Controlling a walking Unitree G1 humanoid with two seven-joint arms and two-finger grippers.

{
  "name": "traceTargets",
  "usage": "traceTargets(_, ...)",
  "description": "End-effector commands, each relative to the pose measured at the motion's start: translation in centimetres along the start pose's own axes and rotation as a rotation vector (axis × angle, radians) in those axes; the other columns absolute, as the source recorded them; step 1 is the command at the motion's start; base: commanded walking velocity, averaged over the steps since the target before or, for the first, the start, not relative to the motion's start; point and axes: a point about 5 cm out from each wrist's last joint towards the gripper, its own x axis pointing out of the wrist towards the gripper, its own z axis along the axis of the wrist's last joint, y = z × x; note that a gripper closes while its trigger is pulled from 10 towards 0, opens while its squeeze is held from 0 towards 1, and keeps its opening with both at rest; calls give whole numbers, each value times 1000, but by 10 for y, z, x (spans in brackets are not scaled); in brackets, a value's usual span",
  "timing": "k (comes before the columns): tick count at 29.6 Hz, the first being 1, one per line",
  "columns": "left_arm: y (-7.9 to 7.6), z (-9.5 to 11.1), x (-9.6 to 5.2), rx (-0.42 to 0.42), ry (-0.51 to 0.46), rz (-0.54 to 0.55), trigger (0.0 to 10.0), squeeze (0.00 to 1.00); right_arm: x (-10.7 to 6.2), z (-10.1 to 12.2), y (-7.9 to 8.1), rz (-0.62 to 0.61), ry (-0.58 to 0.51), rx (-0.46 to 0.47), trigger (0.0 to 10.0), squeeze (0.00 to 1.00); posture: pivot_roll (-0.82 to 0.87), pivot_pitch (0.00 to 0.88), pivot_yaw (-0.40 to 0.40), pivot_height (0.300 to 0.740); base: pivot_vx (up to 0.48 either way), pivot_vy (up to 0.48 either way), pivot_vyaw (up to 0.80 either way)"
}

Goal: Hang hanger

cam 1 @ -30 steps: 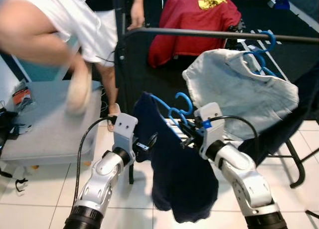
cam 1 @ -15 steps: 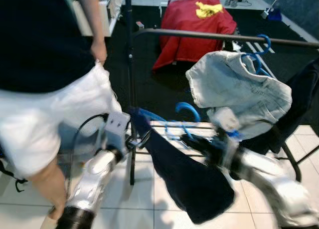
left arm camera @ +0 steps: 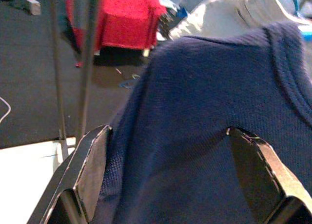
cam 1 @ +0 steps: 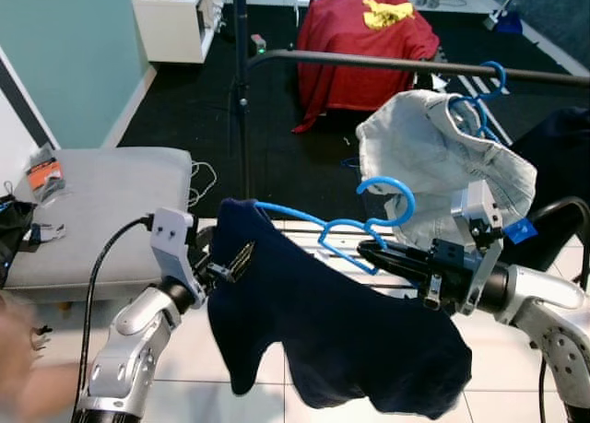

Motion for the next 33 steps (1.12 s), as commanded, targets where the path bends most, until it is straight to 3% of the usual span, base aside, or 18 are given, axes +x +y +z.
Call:
traceTargets(1, -1, 3, -3, -50, -19, 2, 10000, 1000, 1, 3, 6, 47, -8, -1, 0, 0, -30, 171, -33, 740, 0, 0, 0)
traceTargets(10, -4, 13, 3, -115, -52, -58, 10000, 1000, 0, 9, 7, 82, -40, 16, 0, 0, -40, 161, -24, 740, 0, 0, 0)
traceTargets(11, -10, 16, 5, -134, -49, -106, 10000, 1000, -2, 13, 8, 93, -60, 22, 0, 0, -44, 151, -24, 740, 0, 0, 0)
traceTargets(14, -14, 17, 7, -132, -48, -120, 10000, 976, -2, 14, 7, 90, -62, 20, 0, 0, -44, 151, -24, 740, 0, 0, 0)
traceTargets(15, -17, 17, 9, -115, -51, -119, 10000, 47, -1, 14, 7, 85, -61, 16, 0, 0, -44, 149, -25, 740, 0, 0, 0)
traceTargets(17, -21, 17, 10, -101, -53, -128, 10000, 0, 0, 13, 6, 78, -55, 13, 0, 0, -44, 143, -26, 740, 0, 0, 0)
traceTargets(22, -24, 18, 11, -77, -59, -128, 10000, 0, 2, 11, 5, 68, -41, 3, 0, 0, -44, 140, -24, 740, 0, 0, 0)
traceTargets(23, -25, 20, 12, -57, -77, -110, 10000, 1000, 3, 8, 2, 36, -20, -19, 0, 0, -41, 134, -24, 740, 0, 0, 0)
traceTargets(33, -21, 26, 13, 10, -108, -21, 10000, 1000, 18, 4, -14, -130, -13, -99, 0, 0, -38, 123, -28, 740, 0, 0, 0)
